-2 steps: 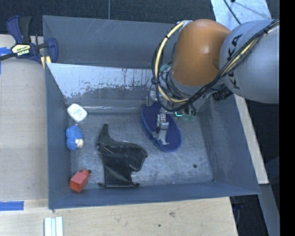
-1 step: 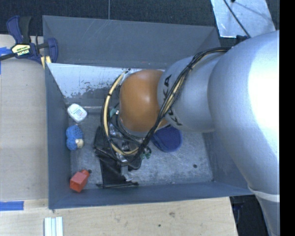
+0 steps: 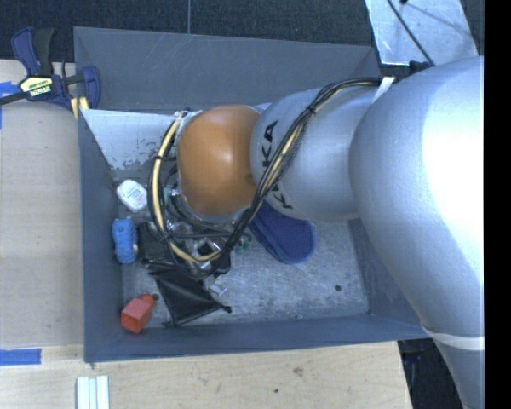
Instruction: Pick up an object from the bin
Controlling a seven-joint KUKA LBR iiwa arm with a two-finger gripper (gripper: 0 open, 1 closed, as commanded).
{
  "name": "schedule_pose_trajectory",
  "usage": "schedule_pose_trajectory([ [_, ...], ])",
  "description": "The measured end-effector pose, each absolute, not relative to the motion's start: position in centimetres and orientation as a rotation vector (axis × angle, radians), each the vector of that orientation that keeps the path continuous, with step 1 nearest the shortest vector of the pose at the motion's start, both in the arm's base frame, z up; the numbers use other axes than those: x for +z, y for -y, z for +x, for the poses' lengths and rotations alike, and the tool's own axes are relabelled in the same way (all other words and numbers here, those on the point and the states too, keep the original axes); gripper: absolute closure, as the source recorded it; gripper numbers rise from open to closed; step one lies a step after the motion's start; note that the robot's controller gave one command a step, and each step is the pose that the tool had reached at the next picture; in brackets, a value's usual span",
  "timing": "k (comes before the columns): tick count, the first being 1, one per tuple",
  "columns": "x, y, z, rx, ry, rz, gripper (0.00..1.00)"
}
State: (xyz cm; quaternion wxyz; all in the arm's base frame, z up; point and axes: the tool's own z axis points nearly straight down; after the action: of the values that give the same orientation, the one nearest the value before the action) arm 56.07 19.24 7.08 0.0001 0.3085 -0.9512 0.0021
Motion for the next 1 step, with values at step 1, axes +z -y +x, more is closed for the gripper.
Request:
schedule_pose_trajectory([
  [1, 7.24, -19.17, 56.07, 0.007, 2.987, 0.961, 1.0],
])
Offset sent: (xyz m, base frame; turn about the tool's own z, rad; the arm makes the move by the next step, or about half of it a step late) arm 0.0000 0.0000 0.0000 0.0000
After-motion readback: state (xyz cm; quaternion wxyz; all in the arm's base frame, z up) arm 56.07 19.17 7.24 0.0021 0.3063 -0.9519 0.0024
